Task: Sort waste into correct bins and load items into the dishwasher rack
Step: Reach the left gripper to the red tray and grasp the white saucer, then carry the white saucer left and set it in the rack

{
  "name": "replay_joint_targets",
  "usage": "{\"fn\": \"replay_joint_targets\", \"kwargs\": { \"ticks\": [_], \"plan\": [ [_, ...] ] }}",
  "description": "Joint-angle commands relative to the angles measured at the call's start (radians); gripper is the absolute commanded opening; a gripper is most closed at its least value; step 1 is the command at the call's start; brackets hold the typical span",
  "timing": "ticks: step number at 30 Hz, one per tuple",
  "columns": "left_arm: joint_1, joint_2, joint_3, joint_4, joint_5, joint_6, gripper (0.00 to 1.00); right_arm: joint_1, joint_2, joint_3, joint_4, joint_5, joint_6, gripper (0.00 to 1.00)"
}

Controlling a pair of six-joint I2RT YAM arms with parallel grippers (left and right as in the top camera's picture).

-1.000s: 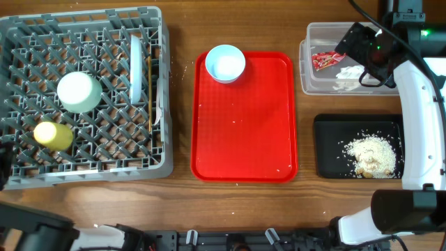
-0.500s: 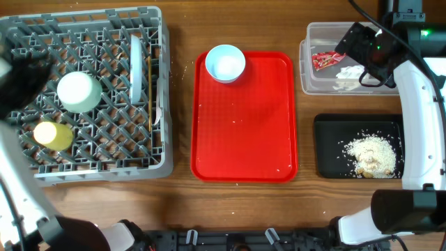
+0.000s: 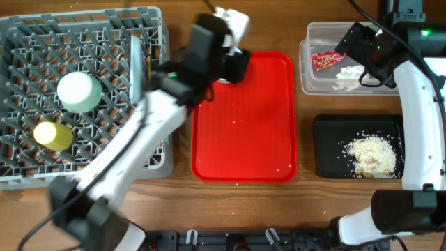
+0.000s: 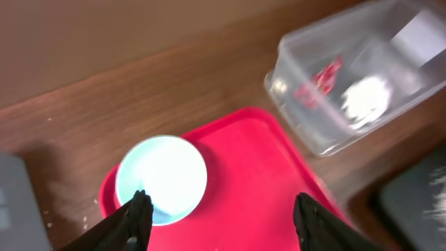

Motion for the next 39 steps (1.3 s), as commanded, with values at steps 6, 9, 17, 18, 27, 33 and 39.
{"fn": "replay_joint_targets", "kwargs": {
  "ticks": [6,9,17,18,27,33,39],
  "plan": [
    [0.014,0.335,0.011,0.200,-0.102,0.065,0.80,0.002,-0.006,0.012,0.002,0.014,-0.017,1.00],
    [0.015,0.394,0.011,0.216,-0.101,0.108,0.83,0.002,-0.006,0.012,0.002,0.014,-0.018,1.00],
    [0.012,0.450,-0.006,0.114,0.050,0.107,0.80,0.002,-0.006,0.012,0.002,0.014,-0.018,1.00],
    [0.012,0.450,-0.011,0.106,0.050,0.107,0.79,0.002,-0.006,0.012,0.002,0.014,-0.018,1.00],
    [-0.012,0.450,-0.016,-0.046,0.169,0.106,0.66,0.002,-0.006,0.012,0.002,0.014,-0.017,1.00],
    [-0.097,0.448,-0.016,-0.126,0.239,0.100,0.52,0.002,-0.006,0.012,0.002,0.014,-0.018,1.00],
    [-0.179,0.448,-0.016,-0.137,0.096,0.100,0.35,0.002,-0.006,0.012,0.002,0.014,-0.017,1.00]
  ]
}}
